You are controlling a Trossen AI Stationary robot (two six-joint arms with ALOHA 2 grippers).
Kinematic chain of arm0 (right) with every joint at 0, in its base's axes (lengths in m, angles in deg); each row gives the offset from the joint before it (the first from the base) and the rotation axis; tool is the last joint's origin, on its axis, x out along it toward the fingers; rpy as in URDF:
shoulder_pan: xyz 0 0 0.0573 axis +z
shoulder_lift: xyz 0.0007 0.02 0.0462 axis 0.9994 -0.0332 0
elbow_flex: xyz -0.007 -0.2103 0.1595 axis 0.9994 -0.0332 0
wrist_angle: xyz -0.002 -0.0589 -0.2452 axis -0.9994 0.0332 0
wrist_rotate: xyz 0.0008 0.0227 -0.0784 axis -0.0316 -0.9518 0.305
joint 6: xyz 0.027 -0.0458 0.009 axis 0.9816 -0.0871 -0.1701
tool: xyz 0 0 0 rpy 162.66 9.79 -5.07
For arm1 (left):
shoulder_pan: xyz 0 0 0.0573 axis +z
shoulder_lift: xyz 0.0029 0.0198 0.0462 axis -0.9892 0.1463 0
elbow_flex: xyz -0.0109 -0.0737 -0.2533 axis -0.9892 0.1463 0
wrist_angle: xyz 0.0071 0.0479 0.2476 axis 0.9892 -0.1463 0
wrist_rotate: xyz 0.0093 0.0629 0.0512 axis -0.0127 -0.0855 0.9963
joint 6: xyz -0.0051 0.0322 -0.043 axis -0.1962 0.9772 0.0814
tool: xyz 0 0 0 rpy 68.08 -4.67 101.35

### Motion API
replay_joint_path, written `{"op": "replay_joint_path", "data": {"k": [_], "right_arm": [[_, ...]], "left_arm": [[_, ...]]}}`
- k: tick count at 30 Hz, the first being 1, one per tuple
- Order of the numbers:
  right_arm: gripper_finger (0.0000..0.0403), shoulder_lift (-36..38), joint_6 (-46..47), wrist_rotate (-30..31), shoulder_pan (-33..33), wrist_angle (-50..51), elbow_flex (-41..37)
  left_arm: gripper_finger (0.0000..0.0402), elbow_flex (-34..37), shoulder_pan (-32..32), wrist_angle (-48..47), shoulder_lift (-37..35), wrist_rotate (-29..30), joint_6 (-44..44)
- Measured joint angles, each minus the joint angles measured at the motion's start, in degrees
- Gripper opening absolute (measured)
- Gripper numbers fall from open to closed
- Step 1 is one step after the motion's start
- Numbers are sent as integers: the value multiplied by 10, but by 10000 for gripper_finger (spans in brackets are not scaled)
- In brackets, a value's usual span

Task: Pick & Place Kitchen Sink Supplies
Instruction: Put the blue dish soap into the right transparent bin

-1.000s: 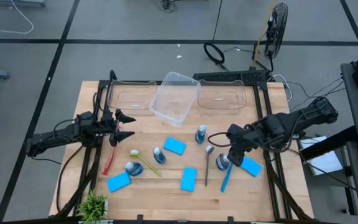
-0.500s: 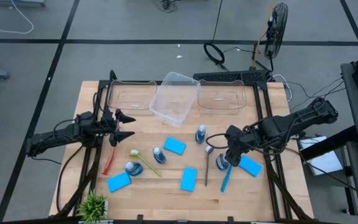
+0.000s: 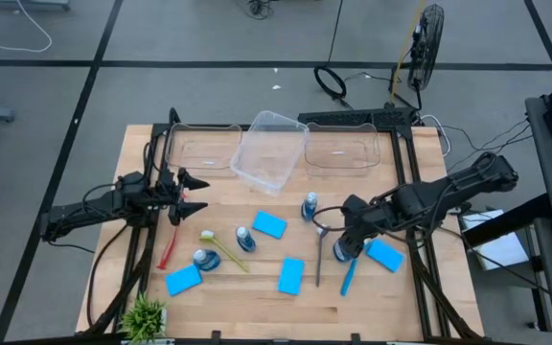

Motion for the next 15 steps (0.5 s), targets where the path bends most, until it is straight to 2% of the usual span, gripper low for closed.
{"op": "replay_joint_path", "data": {"k": [15], "right_arm": [[297, -33, 1, 0, 2, 4, 0]], "left_arm": [[365, 0, 0, 0, 0, 0, -2]]}}
